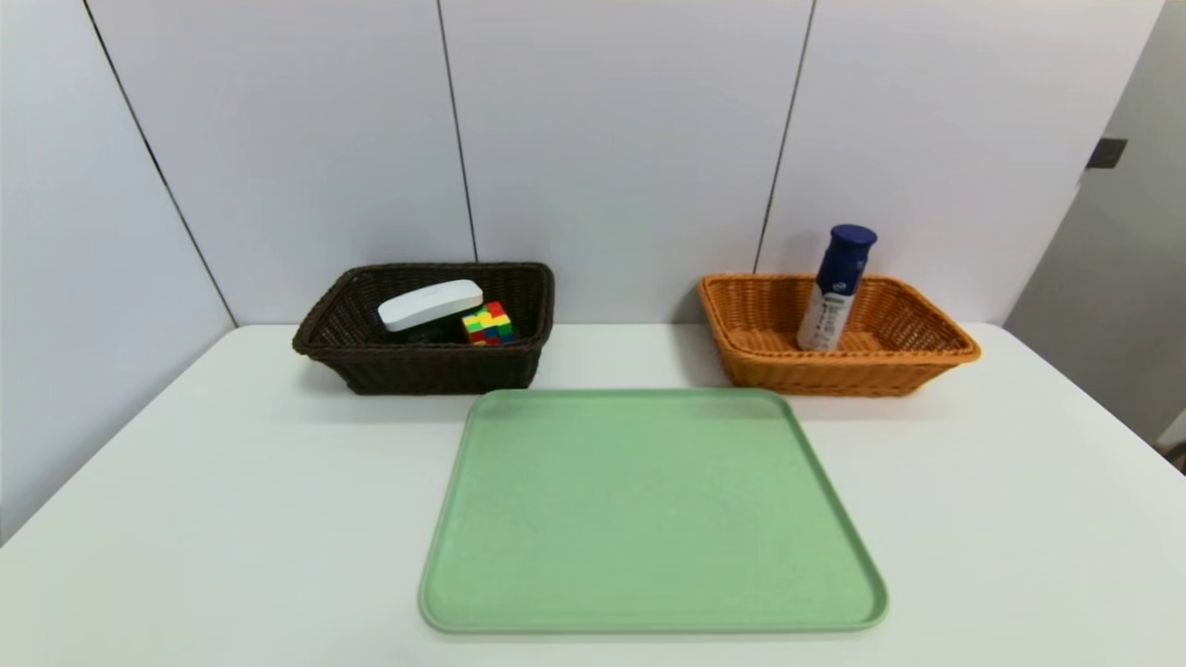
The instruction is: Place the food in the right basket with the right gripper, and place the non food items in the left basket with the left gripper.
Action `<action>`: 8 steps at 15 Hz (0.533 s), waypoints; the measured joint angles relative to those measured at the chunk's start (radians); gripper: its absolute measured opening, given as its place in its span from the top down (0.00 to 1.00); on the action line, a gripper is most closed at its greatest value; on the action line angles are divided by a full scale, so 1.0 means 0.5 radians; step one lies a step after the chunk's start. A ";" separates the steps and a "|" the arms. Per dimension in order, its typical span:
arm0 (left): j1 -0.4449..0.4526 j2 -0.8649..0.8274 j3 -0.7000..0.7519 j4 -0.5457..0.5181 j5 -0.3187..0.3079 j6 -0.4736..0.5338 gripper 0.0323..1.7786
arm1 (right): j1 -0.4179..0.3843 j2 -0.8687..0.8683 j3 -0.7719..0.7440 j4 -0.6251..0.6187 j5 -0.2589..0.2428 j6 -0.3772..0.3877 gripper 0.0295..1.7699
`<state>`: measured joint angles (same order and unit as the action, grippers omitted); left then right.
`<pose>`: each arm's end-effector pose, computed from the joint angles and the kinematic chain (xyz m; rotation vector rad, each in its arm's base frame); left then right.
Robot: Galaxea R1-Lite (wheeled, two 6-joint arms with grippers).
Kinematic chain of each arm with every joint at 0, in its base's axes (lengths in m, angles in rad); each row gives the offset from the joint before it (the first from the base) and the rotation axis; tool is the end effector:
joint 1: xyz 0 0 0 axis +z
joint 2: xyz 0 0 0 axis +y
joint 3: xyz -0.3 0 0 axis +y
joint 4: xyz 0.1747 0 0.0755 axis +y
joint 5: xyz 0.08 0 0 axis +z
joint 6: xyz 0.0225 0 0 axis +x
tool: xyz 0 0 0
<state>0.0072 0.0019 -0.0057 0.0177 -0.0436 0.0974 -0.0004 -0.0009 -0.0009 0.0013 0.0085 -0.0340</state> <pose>-0.0231 -0.0011 0.0753 0.0970 0.0121 -0.0370 -0.0229 0.0002 0.0756 -0.0340 -0.0006 0.0081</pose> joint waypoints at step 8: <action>0.000 -0.004 0.008 -0.015 0.019 -0.022 0.05 | 0.001 -0.001 0.002 0.001 0.002 0.006 0.04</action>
<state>0.0072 0.0000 -0.0017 0.0100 -0.0340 0.0866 0.0000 -0.0013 0.0000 0.0017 0.0096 -0.0313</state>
